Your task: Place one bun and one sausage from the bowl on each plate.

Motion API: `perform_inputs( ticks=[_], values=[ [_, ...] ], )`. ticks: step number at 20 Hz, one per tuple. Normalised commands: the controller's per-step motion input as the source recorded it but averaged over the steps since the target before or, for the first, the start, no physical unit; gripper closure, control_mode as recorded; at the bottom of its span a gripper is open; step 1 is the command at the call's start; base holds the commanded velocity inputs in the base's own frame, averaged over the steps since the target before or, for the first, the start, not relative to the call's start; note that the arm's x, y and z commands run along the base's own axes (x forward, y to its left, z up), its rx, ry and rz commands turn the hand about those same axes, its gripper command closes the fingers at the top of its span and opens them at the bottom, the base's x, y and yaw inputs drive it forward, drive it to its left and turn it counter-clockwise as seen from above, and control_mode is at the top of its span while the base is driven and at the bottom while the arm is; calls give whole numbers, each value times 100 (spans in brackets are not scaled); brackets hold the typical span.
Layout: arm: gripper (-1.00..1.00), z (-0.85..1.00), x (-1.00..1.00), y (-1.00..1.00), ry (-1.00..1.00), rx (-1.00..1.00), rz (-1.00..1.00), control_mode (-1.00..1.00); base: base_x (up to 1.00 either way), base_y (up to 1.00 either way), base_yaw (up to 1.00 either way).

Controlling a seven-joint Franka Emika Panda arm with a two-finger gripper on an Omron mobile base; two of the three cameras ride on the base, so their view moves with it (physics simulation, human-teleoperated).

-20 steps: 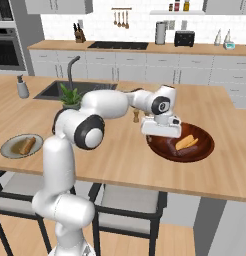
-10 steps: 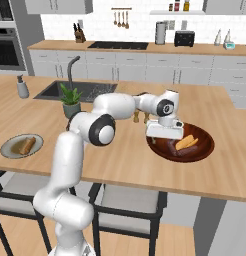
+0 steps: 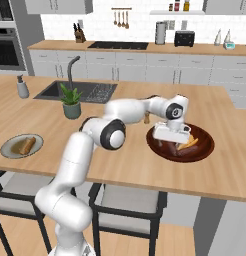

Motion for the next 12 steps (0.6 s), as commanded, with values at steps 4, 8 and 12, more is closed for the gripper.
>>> perform_inputs(
  ticks=[4,8,12],
  values=[
    [-100,-57,-35,21,1,0,0,-100,0,0,0],
    [-100,-21,-6,12,-8,0,0,-100,0,0,0],
    [-100,0,36,0,-28,4,1,-100,0,0,0]
  ],
)
